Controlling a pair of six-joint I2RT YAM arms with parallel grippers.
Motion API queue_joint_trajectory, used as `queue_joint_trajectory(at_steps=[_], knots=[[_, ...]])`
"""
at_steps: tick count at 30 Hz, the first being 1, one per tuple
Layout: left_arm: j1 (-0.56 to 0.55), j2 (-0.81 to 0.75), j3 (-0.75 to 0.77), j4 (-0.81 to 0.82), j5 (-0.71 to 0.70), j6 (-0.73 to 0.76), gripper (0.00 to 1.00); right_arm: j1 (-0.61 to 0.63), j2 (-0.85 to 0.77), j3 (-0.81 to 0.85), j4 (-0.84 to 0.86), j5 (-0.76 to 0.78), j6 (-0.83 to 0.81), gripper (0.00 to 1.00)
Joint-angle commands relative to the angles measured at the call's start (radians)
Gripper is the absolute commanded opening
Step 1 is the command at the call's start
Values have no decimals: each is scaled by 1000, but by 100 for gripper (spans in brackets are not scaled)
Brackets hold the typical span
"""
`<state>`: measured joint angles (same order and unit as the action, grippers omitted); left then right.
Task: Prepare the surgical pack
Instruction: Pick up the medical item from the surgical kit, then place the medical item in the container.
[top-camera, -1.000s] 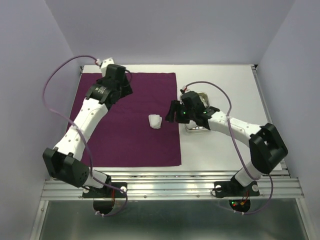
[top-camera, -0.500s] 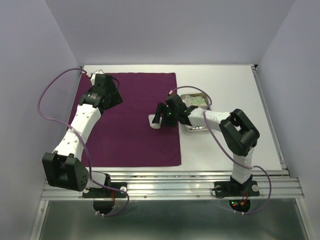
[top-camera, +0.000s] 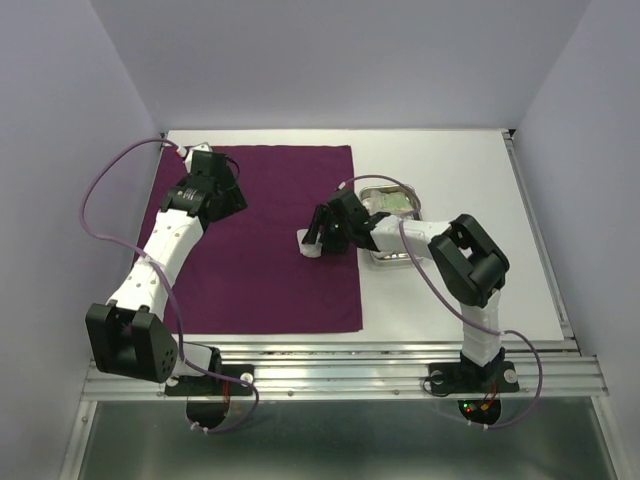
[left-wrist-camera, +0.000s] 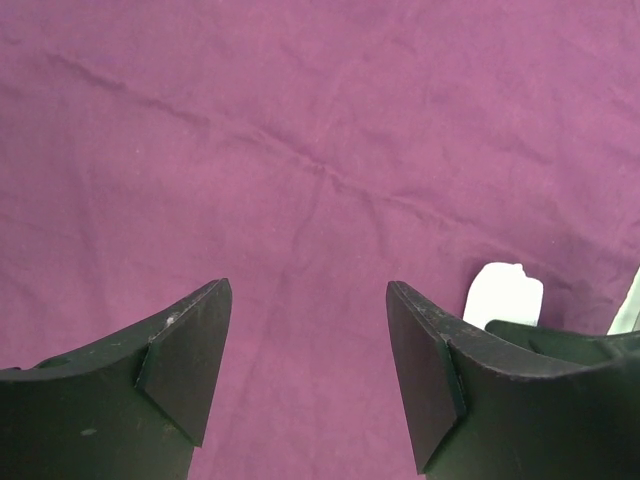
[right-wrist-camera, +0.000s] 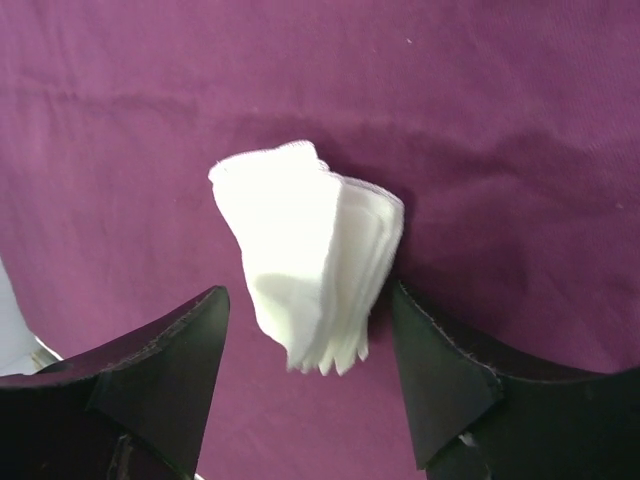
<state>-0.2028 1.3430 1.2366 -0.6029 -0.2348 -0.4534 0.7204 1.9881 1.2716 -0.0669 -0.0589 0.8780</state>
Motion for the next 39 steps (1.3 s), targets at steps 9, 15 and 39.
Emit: queue_joint_trajectory(at_steps=[9,15,39], knots=[[0,-48,-20,26,-3,28,74,1,21,-11,128,40,88,49],[2,-50,-20,25,-8,28,74,1,-5,-8,133,47,66,18],[2,-19,-40,58,31,30,74,-665,-474,-353,-33,-533,-387,1]])
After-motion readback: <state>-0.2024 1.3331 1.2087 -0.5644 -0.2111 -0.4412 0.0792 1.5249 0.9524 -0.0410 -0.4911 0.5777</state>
